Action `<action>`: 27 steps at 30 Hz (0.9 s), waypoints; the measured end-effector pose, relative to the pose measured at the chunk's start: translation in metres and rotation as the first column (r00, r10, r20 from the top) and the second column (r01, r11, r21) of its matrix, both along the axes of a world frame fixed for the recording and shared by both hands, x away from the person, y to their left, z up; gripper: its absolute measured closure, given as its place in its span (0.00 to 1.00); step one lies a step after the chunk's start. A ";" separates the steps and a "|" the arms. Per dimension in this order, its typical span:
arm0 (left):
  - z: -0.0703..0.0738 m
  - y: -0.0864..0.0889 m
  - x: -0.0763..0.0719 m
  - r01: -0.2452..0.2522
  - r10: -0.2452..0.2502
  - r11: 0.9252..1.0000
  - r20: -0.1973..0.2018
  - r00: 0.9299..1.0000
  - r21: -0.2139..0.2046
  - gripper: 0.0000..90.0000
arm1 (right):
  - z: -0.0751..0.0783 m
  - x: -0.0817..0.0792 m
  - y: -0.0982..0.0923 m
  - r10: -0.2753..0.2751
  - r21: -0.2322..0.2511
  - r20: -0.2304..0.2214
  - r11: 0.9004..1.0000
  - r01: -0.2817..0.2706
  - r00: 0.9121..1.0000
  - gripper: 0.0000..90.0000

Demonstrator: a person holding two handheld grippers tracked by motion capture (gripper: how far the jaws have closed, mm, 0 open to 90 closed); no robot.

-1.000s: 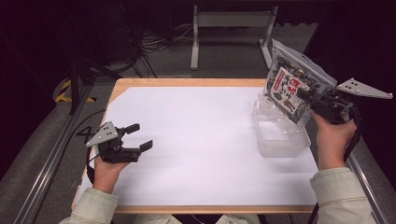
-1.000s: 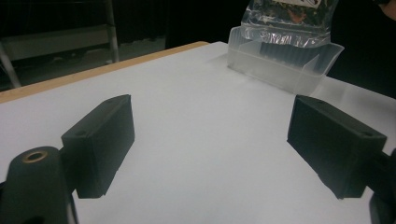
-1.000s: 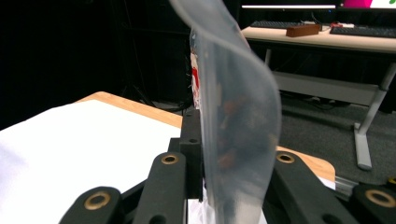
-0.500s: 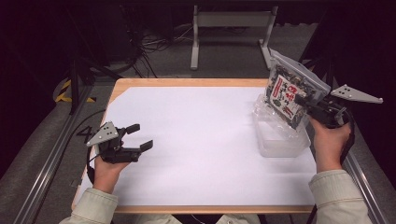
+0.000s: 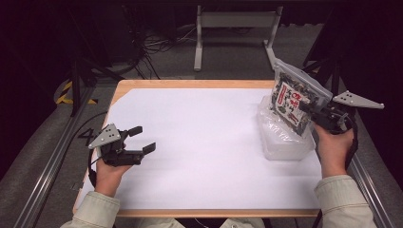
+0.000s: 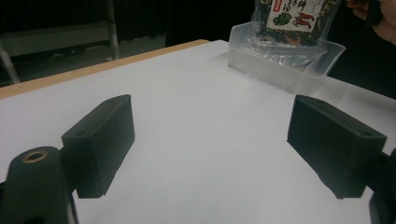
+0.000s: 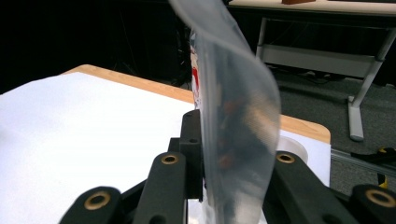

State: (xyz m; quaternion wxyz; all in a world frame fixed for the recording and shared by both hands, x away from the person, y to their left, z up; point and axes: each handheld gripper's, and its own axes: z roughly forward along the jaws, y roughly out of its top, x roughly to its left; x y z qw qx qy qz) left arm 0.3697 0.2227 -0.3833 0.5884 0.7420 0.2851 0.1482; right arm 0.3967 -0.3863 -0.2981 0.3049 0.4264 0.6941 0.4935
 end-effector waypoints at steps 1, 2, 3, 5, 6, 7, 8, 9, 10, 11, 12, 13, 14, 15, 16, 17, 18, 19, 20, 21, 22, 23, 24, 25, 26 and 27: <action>0.000 0.000 0.000 -0.002 0.002 1.000 -0.004 1.000 -0.003 0.17 | -0.001 0.000 0.000 0.000 -0.002 -0.001 1.000 0.000 1.000 0.84; 0.000 0.000 0.000 -0.002 0.002 1.000 -0.007 1.000 -0.004 0.17 | -0.002 0.000 0.000 0.000 -0.001 -0.003 1.000 0.000 1.000 0.84; 0.000 0.000 0.000 -0.003 0.003 1.000 -0.006 1.000 -0.005 0.17 | -0.003 0.000 0.000 0.000 -0.004 -0.003 1.000 0.000 1.000 0.84; 0.000 0.000 0.000 -0.003 0.003 1.000 -0.002 1.000 -0.002 0.17 | -0.004 0.000 0.000 0.002 -0.003 -0.002 1.000 -0.002 1.000 0.84; 0.000 0.000 0.000 -0.003 0.003 1.000 -0.002 1.000 -0.002 0.17 | -0.004 0.000 0.000 0.002 -0.003 -0.002 1.000 -0.002 1.000 0.84; 0.000 0.001 0.000 -0.003 0.003 1.000 -0.001 1.000 -0.003 0.17 | -0.005 0.000 0.000 0.001 -0.003 -0.001 1.000 -0.001 1.000 0.84; 0.000 0.001 0.000 -0.004 0.004 1.000 -0.002 1.000 -0.003 0.17 | -0.007 0.000 0.000 0.003 -0.004 0.001 1.000 -0.003 1.000 0.84; 0.000 0.001 0.000 -0.005 0.005 1.000 -0.003 1.000 -0.002 0.17 | -0.008 0.000 0.000 0.002 -0.003 -0.001 1.000 -0.002 1.000 0.84; 0.000 0.001 0.000 -0.005 0.005 1.000 -0.003 1.000 -0.002 0.17 | -0.009 0.000 0.001 0.002 -0.007 -0.005 1.000 -0.002 1.000 0.84; 0.000 0.001 0.000 -0.005 0.005 1.000 -0.004 1.000 -0.003 0.17 | -0.010 0.001 0.001 0.003 -0.014 -0.005 1.000 -0.003 1.000 0.84; 0.000 0.001 0.000 -0.006 0.006 1.000 -0.002 1.000 -0.003 0.17 | -0.011 0.001 0.002 0.002 -0.019 -0.008 1.000 -0.003 1.000 0.84; 0.000 0.001 0.000 -0.006 0.006 1.000 -0.002 1.000 -0.003 0.17 | -0.012 0.001 0.003 0.002 -0.028 -0.013 1.000 -0.002 1.000 0.84; 0.000 0.001 0.000 -0.006 0.006 1.000 -0.001 1.000 -0.004 0.17 | -0.014 0.002 0.004 0.000 -0.036 -0.017 0.999 -0.001 1.000 0.84; 0.000 0.001 0.000 -0.006 0.006 1.000 -0.002 1.000 -0.004 0.17 | -0.016 0.002 0.004 0.002 -0.038 -0.023 0.999 -0.003 1.000 0.84; 0.000 0.001 0.000 -0.006 0.006 1.000 -0.002 1.000 -0.003 0.17 | -0.018 0.002 0.004 0.001 -0.035 -0.027 0.999 -0.002 1.000 0.84; 0.000 0.001 0.000 -0.006 0.006 1.000 -0.002 1.000 -0.003 0.17 | -0.020 0.003 0.004 0.000 -0.031 -0.030 1.000 -0.001 1.000 0.84; 0.000 0.001 0.000 -0.005 0.005 1.000 -0.002 1.000 -0.003 0.17 | -0.022 0.003 0.003 0.000 -0.029 -0.029 1.000 -0.001 1.000 0.84; 0.000 0.001 0.000 -0.006 0.006 1.000 -0.002 1.000 -0.003 0.17 | -0.024 0.003 0.002 0.000 -0.025 -0.030 1.000 -0.001 1.000 0.84; 0.000 0.001 0.000 -0.006 0.006 1.000 -0.004 1.000 -0.003 0.17 | -0.025 0.003 0.002 -0.001 -0.021 -0.029 1.000 0.000 1.000 0.84; 0.000 0.002 0.000 -0.006 0.006 1.000 -0.005 1.000 -0.002 0.17 | -0.027 0.003 0.001 -0.001 -0.013 -0.033 1.000 0.001 0.999 0.84; 0.000 0.001 0.000 -0.007 0.007 1.000 -0.004 1.000 -0.002 0.17 | -0.028 0.003 0.000 -0.001 -0.011 -0.035 1.000 0.001 0.999 0.84; -0.001 0.001 0.000 -0.007 0.007 1.000 -0.005 1.000 -0.002 0.17 | -0.029 0.003 0.000 0.002 -0.012 -0.036 1.000 -0.002 0.999 0.84; -0.001 0.001 0.000 -0.007 0.007 1.000 -0.006 1.000 -0.002 0.17 | -0.030 0.003 -0.001 0.002 -0.010 -0.037 1.000 -0.003 0.999 0.84; -0.001 0.001 0.000 -0.008 0.008 1.000 -0.012 1.000 -0.003 0.17 | -0.030 0.003 -0.001 0.000 -0.008 -0.039 1.000 0.000 0.999 0.84; -0.001 0.001 0.000 -0.008 0.008 1.000 -0.012 1.000 -0.003 0.17 | -0.032 0.003 -0.001 0.002 -0.005 -0.040 1.000 -0.002 0.999 0.84; -0.001 0.001 0.000 -0.007 0.007 1.000 -0.012 1.000 -0.003 0.17 | -0.032 0.003 -0.002 0.000 -0.001 -0.043 1.000 0.000 0.999 0.84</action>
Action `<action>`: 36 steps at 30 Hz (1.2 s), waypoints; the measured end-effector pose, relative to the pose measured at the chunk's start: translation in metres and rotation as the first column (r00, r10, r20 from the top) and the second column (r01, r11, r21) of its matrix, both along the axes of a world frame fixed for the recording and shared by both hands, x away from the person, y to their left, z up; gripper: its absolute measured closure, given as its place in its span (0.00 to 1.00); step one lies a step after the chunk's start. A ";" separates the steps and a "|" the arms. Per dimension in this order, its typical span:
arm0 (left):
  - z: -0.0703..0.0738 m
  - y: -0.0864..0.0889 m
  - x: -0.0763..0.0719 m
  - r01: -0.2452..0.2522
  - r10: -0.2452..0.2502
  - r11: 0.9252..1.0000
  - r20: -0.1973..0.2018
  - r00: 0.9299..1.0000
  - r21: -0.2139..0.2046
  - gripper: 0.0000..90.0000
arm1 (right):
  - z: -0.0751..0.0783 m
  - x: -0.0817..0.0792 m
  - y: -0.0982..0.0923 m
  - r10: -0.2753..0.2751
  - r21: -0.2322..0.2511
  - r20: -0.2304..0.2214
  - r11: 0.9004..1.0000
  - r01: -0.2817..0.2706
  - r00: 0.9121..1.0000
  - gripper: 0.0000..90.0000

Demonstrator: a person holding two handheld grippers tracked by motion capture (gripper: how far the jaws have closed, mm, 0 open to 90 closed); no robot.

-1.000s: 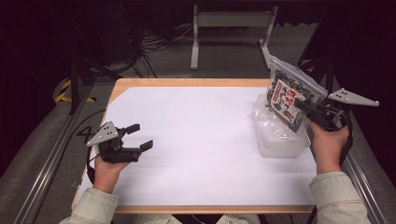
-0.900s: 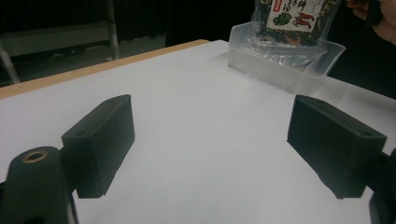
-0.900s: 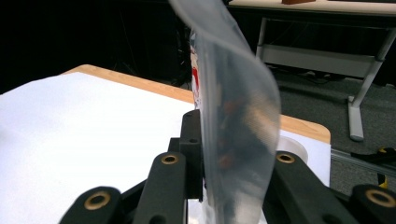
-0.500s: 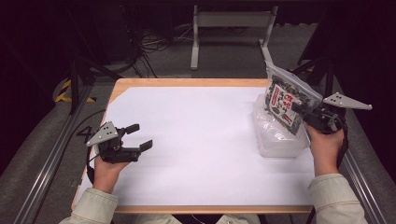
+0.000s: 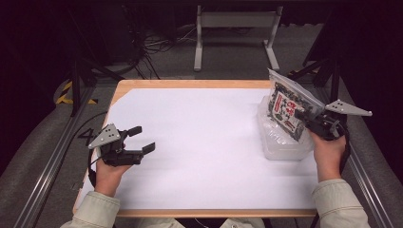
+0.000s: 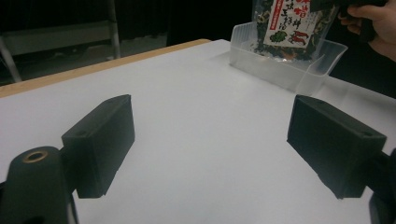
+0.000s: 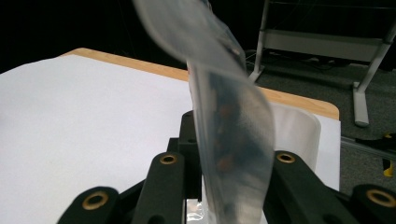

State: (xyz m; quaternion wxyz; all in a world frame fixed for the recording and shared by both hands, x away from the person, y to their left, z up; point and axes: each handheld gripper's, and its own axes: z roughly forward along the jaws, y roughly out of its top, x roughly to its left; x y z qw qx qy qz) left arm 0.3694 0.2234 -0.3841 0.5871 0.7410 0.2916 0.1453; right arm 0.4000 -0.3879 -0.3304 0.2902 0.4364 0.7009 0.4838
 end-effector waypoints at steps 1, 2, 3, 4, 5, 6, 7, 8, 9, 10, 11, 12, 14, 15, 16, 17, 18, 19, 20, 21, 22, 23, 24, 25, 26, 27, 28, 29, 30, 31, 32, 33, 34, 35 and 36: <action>0.000 0.000 0.000 0.000 0.000 1.000 0.000 1.000 0.000 0.17 | 0.000 0.000 0.000 0.000 0.000 0.000 1.000 0.000 1.000 0.84; 0.000 0.000 0.000 0.000 0.000 1.000 0.001 1.000 0.000 0.17 | -0.001 0.000 0.000 0.000 0.003 -0.003 1.000 0.000 1.000 0.84; 0.000 0.000 0.000 0.000 0.000 1.000 0.002 1.000 0.000 0.17 | -0.003 0.001 -0.001 0.000 0.008 -0.007 1.000 0.000 1.000 0.84; 0.000 0.000 0.000 0.000 0.000 1.000 0.000 1.000 -0.001 0.17 | -0.004 0.001 -0.002 0.000 0.010 -0.008 1.000 0.000 1.000 0.84; 0.000 0.000 0.000 0.000 0.000 1.000 0.000 1.000 -0.002 0.17 | -0.004 0.001 -0.002 0.000 0.012 -0.010 1.000 0.000 1.000 0.84; 0.000 0.000 0.000 0.000 0.000 1.000 0.000 1.000 -0.001 0.17 | -0.005 0.001 -0.003 0.000 0.015 -0.013 1.000 0.000 1.000 0.84; 0.000 0.000 0.000 0.001 -0.001 1.000 0.001 1.000 -0.002 0.17 | -0.006 0.001 -0.003 0.001 0.014 -0.016 1.000 0.000 1.000 0.84; 0.000 0.000 0.000 0.002 -0.002 1.000 0.004 1.000 -0.001 0.17 | -0.006 0.002 -0.003 0.000 0.014 -0.018 1.000 0.001 1.000 0.84; 0.000 0.000 0.001 0.002 -0.002 1.000 0.008 1.000 0.003 0.17 | -0.007 0.002 -0.003 0.000 0.013 -0.024 1.000 0.000 1.000 0.84; 0.000 0.000 0.001 0.003 -0.003 1.000 0.008 1.000 0.002 0.17 | -0.008 0.003 -0.003 0.000 0.012 -0.025 1.000 0.000 1.000 0.84; 0.000 0.000 0.001 0.003 -0.003 1.000 0.007 1.000 0.002 0.17 | -0.009 0.003 -0.003 0.002 0.013 -0.023 1.000 -0.002 1.000 0.84; 0.000 0.000 0.001 0.003 -0.003 1.000 0.008 1.000 0.003 0.17 | -0.009 0.003 -0.003 0.003 0.013 -0.023 1.000 -0.003 1.000 0.84; 0.000 0.000 0.000 0.004 -0.004 1.000 0.006 1.000 0.004 0.18 | -0.010 0.003 -0.005 0.001 0.023 -0.025 1.000 -0.001 1.000 0.84; 0.000 0.000 0.000 0.005 -0.005 1.000 0.004 1.000 0.004 0.18 | -0.010 0.003 -0.006 0.003 0.022 -0.024 1.000 -0.002 1.000 0.84; 0.000 -0.001 0.000 0.007 -0.007 1.000 0.005 1.000 0.005 0.18 | -0.011 0.003 -0.006 0.002 0.028 -0.023 1.000 -0.001 1.000 0.84; 0.000 -0.001 0.001 0.008 -0.008 1.000 0.006 1.000 0.008 0.18 | -0.012 0.003 -0.008 0.004 0.027 -0.020 1.000 -0.003 1.000 0.84; 0.000 -0.001 0.001 0.008 -0.008 1.000 0.004 1.000 0.008 0.18 | -0.013 0.002 -0.008 0.004 0.030 -0.019 1.000 -0.003 1.000 0.84; -0.001 -0.001 0.000 0.008 -0.008 1.000 0.002 1.000 0.005 0.18 | -0.014 0.002 -0.010 0.004 0.037 -0.016 0.999 -0.003 1.000 0.84; -0.001 -0.001 0.000 0.008 -0.008 1.000 0.002 1.000 0.005 0.18 | -0.016 0.001 -0.011 0.004 0.046 -0.009 0.999 -0.003 1.000 0.84; -0.001 -0.001 0.000 0.008 -0.008 1.000 0.002 1.000 0.005 0.18 | -0.017 0.001 -0.011 0.006 0.047 -0.006 0.999 -0.005 1.000 0.84; -0.001 -0.002 0.000 0.008 -0.008 1.000 0.002 1.000 0.005 0.18 | -0.017 0.000 -0.011 0.007 0.045 0.001 0.999 -0.007 1.000 0.84; -0.001 -0.002 0.000 0.008 -0.008 1.000 0.002 1.000 0.006 0.18 | -0.018 0.000 -0.011 0.011 0.043 0.006 0.999 -0.011 1.000 0.84; -0.001 -0.002 0.001 0.009 -0.009 1.000 0.005 1.000 0.008 0.18 | -0.018 -0.001 -0.010 0.013 0.034 0.011 0.999 -0.014 1.000 0.84; -0.001 -0.002 0.001 0.009 -0.009 1.000 0.005 1.000 0.008 0.18 | -0.018 -0.002 -0.008 0.017 0.027 0.017 0.999 -0.017 1.000 0.84; -0.001 -0.002 0.000 0.009 -0.009 1.000 0.002 1.000 0.004 0.18 | -0.019 -0.002 -0.008 0.018 0.022 0.023 1.000 -0.018 1.000 0.84; -0.001 -0.002 0.000 0.009 -0.009 1.000 0.003 1.000 0.004 0.18 | -0.019 -0.003 -0.009 0.019 0.021 0.028 1.000 -0.019 0.999 0.84; 0.000 -0.001 0.000 0.008 -0.008 1.000 0.002 1.000 0.004 0.18 | -0.020 -0.002 -0.010 0.017 0.029 0.029 0.999 -0.018 0.999 0.84; 0.000 -0.001 0.000 0.008 -0.009 1.000 0.002 1.000 0.004 0.18 | -0.020 -0.002 -0.011 0.015 0.035 0.028 0.999 -0.016 0.999 0.84; 0.000 -0.001 0.000 0.009 -0.009 1.000 0.005 1.000 0.006 0.18 | -0.020 -0.002 -0.012 0.013 0.040 0.028 0.999 -0.014 1.000 0.84; 0.000 -0.001 0.000 0.008 -0.008 1.000 0.006 1.000 0.006 0.18 | -0.021 -0.001 -0.013 0.013 0.046 0.028 0.999 -0.014 1.000 0.84; 0.000 -0.001 0.000 0.008 -0.008 1.000 0.005 1.000 0.005 0.18 | -0.021 -0.001 -0.013 0.012 0.046 0.028 0.999 -0.013 1.000 0.83; -0.001 -0.001 0.001 0.008 -0.008 1.000 0.005 1.000 0.005 0.18 | -0.020 0.000 -0.014 0.011 0.046 0.028 0.999 -0.013 1.000 0.83; -0.001 -0.001 0.001 0.008 -0.008 1.000 0.005 1.000 0.005 0.18 | -0.020 0.000 -0.014 0.010 0.050 0.025 0.999 -0.012 1.000 0.83; -0.001 -0.001 0.001 0.010 -0.010 1.000 0.003 1.000 0.004 0.18 | -0.020 0.001 -0.015 0.009 0.052 0.024 0.999 -0.011 1.000 0.82; -0.001 -0.001 0.001 0.010 -0.010 1.000 0.003 1.000 0.004 0.18 | -0.020 0.001 -0.015 0.009 0.052 0.024 0.999 -0.011 1.000 0.82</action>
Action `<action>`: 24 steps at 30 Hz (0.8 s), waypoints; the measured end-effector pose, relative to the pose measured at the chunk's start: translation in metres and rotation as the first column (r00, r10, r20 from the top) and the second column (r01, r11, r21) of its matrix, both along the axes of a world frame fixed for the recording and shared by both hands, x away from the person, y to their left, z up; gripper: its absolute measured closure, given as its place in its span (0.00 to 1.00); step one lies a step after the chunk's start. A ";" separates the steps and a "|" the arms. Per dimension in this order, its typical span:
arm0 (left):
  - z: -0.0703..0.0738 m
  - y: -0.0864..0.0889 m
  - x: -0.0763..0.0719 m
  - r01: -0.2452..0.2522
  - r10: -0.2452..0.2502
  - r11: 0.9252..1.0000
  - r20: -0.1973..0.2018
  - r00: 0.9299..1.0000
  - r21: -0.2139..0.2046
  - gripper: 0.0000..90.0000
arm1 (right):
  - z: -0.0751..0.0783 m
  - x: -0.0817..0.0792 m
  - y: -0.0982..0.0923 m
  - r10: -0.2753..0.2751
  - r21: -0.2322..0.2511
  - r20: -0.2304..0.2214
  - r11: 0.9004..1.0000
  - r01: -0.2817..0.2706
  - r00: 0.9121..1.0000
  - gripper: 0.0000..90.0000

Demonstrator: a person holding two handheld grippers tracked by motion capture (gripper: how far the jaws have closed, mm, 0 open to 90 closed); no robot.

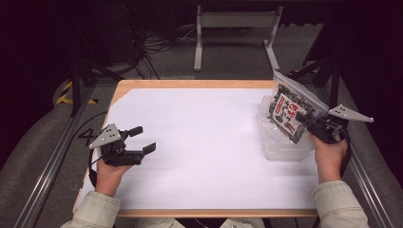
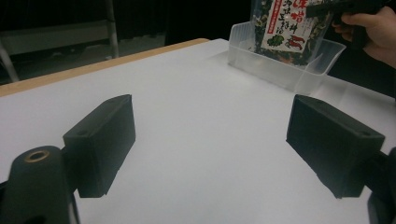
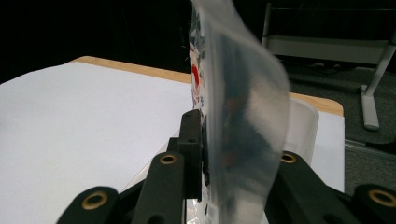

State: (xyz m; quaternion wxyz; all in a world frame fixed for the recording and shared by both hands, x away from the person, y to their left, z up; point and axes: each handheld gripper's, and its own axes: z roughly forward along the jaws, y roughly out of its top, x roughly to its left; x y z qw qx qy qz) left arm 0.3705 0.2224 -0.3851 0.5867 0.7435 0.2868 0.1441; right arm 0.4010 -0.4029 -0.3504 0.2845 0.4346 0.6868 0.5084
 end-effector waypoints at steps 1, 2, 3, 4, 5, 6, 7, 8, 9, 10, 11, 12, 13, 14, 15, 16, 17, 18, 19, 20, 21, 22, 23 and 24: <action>0.000 0.000 0.000 -0.003 0.003 1.000 -0.003 1.000 0.003 0.18 | 0.000 0.000 0.000 -0.003 -0.003 0.001 1.000 0.003 1.000 0.81; -0.001 0.000 0.000 -0.003 0.003 1.000 -0.007 1.000 0.004 0.18 | 0.001 0.000 0.000 -0.013 -0.020 0.009 1.000 0.013 1.000 0.79; -0.001 0.000 0.001 -0.002 0.002 1.000 -0.006 1.000 0.004 0.18 | 0.001 0.000 0.000 -0.018 -0.033 0.019 0.999 0.019 1.000 0.76; -0.001 -0.001 0.001 -0.002 0.002 1.000 -0.004 1.000 0.004 0.18 | 0.001 0.000 0.000 -0.020 -0.033 0.024 0.999 0.021 1.000 0.73; -0.001 -0.001 0.001 -0.002 0.002 1.000 -0.007 1.000 0.003 0.18 | 0.002 -0.001 -0.001 -0.023 -0.027 0.029 0.999 0.024 0.999 0.70; -0.001 -0.001 0.001 -0.001 0.001 1.000 -0.003 1.000 0.007 0.18 | 0.002 -0.001 -0.002 -0.029 -0.026 0.033 0.999 0.030 0.999 0.68; -0.001 -0.002 0.001 0.002 -0.002 1.000 -0.004 1.000 0.007 0.18 | 0.003 -0.002 -0.003 -0.034 -0.022 0.039 0.999 0.035 0.999 0.66; -0.002 -0.002 0.001 0.002 -0.002 1.000 -0.007 1.000 0.007 0.18 | 0.003 -0.002 -0.004 -0.037 -0.016 0.042 0.999 0.037 0.998 0.64; -0.002 -0.002 0.001 0.002 -0.002 1.000 -0.005 1.000 0.008 0.18 | 0.003 -0.003 -0.006 -0.040 0.002 0.039 0.999 0.040 0.998 0.59; -0.002 -0.002 0.001 0.003 -0.003 1.000 -0.007 1.000 0.008 0.18 | 0.004 -0.004 -0.007 -0.038 0.013 0.036 0.999 0.038 0.999 0.57; -0.002 -0.002 0.001 0.002 -0.002 1.000 -0.006 1.000 0.008 0.18 | 0.004 -0.005 -0.008 -0.042 0.018 0.029 0.999 0.041 0.999 0.55; -0.002 -0.002 0.001 0.002 -0.002 1.000 -0.005 1.000 0.006 0.18 | 0.004 -0.006 -0.008 -0.042 0.020 0.028 0.999 0.041 0.999 0.53; -0.002 -0.002 0.001 0.002 -0.002 1.000 -0.005 1.000 0.005 0.18 | 0.005 -0.006 -0.008 -0.038 0.023 0.025 0.999 0.037 0.999 0.52; -0.002 -0.002 0.001 0.002 -0.002 1.000 -0.005 1.000 0.005 0.18 | 0.005 -0.007 -0.008 -0.033 0.027 0.021 0.999 0.032 0.999 0.49; -0.002 -0.002 0.001 0.002 -0.002 1.000 -0.005 1.000 0.007 0.18 | 0.006 -0.008 -0.008 -0.032 0.026 0.019 0.999 0.031 0.999 0.46; -0.002 -0.002 0.001 0.002 -0.002 1.000 -0.005 1.000 0.008 0.18 | 0.007 -0.010 -0.008 -0.031 0.022 0.023 0.999 0.031 0.999 0.43; -0.002 -0.002 0.001 0.002 -0.002 1.000 -0.005 1.000 0.010 0.18 | 0.008 -0.012 -0.007 -0.036 0.016 0.029 0.999 0.036 0.999 0.40; -0.002 -0.002 0.001 0.002 -0.002 1.000 -0.006 1.000 0.009 0.18 | 0.009 -0.013 -0.007 -0.037 0.013 0.032 0.999 0.037 0.999 0.38; -0.002 -0.002 0.000 0.003 -0.003 1.000 -0.006 1.000 0.009 0.18 | 0.010 -0.015 -0.007 -0.040 0.010 0.037 0.999 0.039 0.999 0.37; -0.002 -0.002 0.000 0.005 -0.005 1.000 -0.008 1.000 0.010 0.18 | 0.011 -0.017 -0.007 -0.044 0.005 0.043 0.999 0.044 0.998 0.35; -0.002 -0.002 0.000 0.006 -0.006 1.000 -0.006 1.000 0.013 0.18 | 0.013 -0.019 -0.007 -0.049 0.002 0.046 0.999 0.049 0.998 0.35; -0.003 -0.002 -0.001 0.004 -0.004 1.000 -0.004 1.000 0.012 0.18 | 0.014 -0.022 -0.007 -0.051 -0.002 0.051 0.999 0.051 0.997 0.34; -0.003 -0.001 -0.001 0.003 -0.003 1.000 -0.006 1.000 0.011 0.18 | 0.015 -0.025 -0.007 -0.055 -0.007 0.055 0.998 0.056 0.997 0.33; -0.004 -0.001 -0.002 0.001 0.000 1.000 -0.007 1.000 0.006 0.18 | 0.016 -0.028 -0.007 -0.059 -0.014 0.060 0.998 0.059 0.996 0.32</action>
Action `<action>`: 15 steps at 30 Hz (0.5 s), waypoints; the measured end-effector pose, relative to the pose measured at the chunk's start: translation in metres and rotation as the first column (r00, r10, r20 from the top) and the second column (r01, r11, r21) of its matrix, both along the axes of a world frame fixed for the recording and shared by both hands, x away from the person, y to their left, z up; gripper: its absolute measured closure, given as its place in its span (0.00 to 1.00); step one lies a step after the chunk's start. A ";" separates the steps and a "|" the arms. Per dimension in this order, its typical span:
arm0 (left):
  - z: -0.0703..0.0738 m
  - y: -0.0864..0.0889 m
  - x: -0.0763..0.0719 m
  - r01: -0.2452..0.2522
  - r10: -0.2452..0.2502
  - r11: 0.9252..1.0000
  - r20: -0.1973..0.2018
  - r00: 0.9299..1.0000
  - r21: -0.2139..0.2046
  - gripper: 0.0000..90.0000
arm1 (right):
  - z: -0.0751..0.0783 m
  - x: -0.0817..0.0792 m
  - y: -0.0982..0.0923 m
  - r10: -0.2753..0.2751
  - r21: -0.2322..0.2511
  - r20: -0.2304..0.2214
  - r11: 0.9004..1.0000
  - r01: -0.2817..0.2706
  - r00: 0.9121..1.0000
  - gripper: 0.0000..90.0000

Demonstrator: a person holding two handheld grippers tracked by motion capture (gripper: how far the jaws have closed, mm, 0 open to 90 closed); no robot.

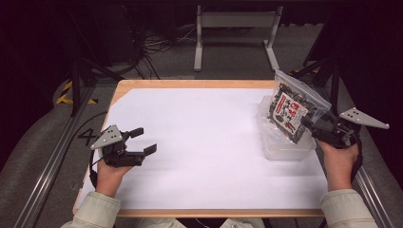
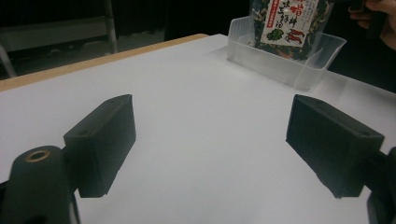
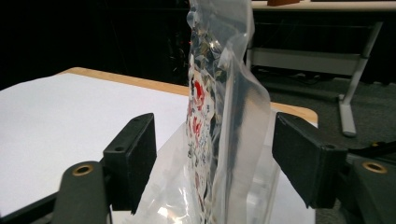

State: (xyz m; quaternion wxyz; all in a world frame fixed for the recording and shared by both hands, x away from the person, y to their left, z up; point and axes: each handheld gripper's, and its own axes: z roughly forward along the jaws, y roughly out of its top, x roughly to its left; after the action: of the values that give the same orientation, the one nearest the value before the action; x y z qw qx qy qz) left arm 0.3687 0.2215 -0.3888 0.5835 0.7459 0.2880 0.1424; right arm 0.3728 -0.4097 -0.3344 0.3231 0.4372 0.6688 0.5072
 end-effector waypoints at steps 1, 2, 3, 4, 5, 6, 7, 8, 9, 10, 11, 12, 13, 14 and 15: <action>0.000 0.000 0.000 0.001 -0.001 1.000 -0.006 1.000 0.002 0.18 | 0.001 -0.003 0.000 0.002 -0.004 0.002 1.000 -0.002 1.000 0.32; 0.000 0.000 0.000 0.000 0.000 1.000 -0.007 1.000 0.002 0.18 | 0.003 -0.007 0.000 0.003 -0.008 0.004 1.000 -0.003 1.000 0.32; 0.000 0.001 -0.001 0.001 -0.001 1.000 -0.001 1.000 0.004 0.18 | 0.004 -0.010 0.000 0.004 -0.009 0.005 1.000 -0.004 1.000 0.31; 0.000 0.001 -0.002 0.005 -0.005 1.000 -0.001 1.000 0.004 0.18 | 0.006 -0.014 0.000 0.005 -0.007 0.011 1.000 -0.005 1.000 0.31; 0.000 0.001 -0.003 0.007 -0.007 1.000 0.005 1.000 0.006 0.18 | 0.008 -0.018 0.001 0.008 -0.008 0.018 1.000 -0.008 1.000 0.31; 0.000 0.001 -0.005 0.008 -0.008 1.000 0.007 1.000 0.008 0.18 | 0.010 -0.022 0.002 0.007 -0.014 0.024 1.000 -0.006 1.000 0.30; 0.001 0.000 -0.007 0.014 -0.014 1.000 0.007 1.000 0.008 0.18 | 0.012 -0.027 0.003 0.007 -0.017 0.027 1.000 -0.007 1.000 0.30; 0.000 0.000 -0.007 0.016 -0.016 1.000 0.012 1.000 0.010 0.18 | 0.014 -0.032 0.004 0.008 -0.021 0.030 1.000 -0.007 1.000 0.30; 0.000 -0.001 -0.009 0.017 -0.017 1.000 0.006 1.000 0.011 0.18 | 0.015 -0.035 0.005 0.005 -0.027 0.032 1.000 -0.004 0.999 0.30; 0.000 -0.001 -0.010 0.020 -0.020 1.000 0.013 1.000 0.011 0.18 | 0.017 -0.039 0.006 0.000 -0.036 0.033 0.999 0.001 0.999 0.30; 0.000 -0.001 -0.011 0.024 -0.024 1.000 0.011 1.000 0.014 0.18 | 0.018 -0.042 0.006 -0.001 -0.039 0.032 0.999 0.002 0.999 0.30; 0.000 -0.002 -0.012 0.028 -0.028 0.999 0.013 1.000 0.016 0.18 | 0.019 -0.045 0.007 0.001 -0.036 0.031 0.999 0.000 1.000 0.30; 0.000 -0.002 -0.012 0.029 -0.029 0.999 0.014 0.999 0.018 0.18 | 0.020 -0.050 0.008 0.005 -0.031 0.031 1.000 -0.004 1.000 0.30; 0.000 -0.002 -0.013 0.030 -0.030 0.999 0.017 0.999 0.017 0.18 | 0.021 -0.052 0.009 0.004 -0.028 0.031 1.000 -0.003 1.000 0.30; 0.001 -0.002 -0.014 0.030 -0.031 0.999 0.016 0.999 0.017 0.18 | 0.022 -0.056 0.010 0.009 -0.025 0.033 1.000 -0.009 0.999 0.30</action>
State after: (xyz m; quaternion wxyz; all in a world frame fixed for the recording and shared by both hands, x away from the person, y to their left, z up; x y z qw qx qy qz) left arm 0.3551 0.2193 -0.3883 0.5818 0.7537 0.2707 0.1420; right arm 0.3172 -0.3998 -0.3124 0.3372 0.4216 0.6716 0.5074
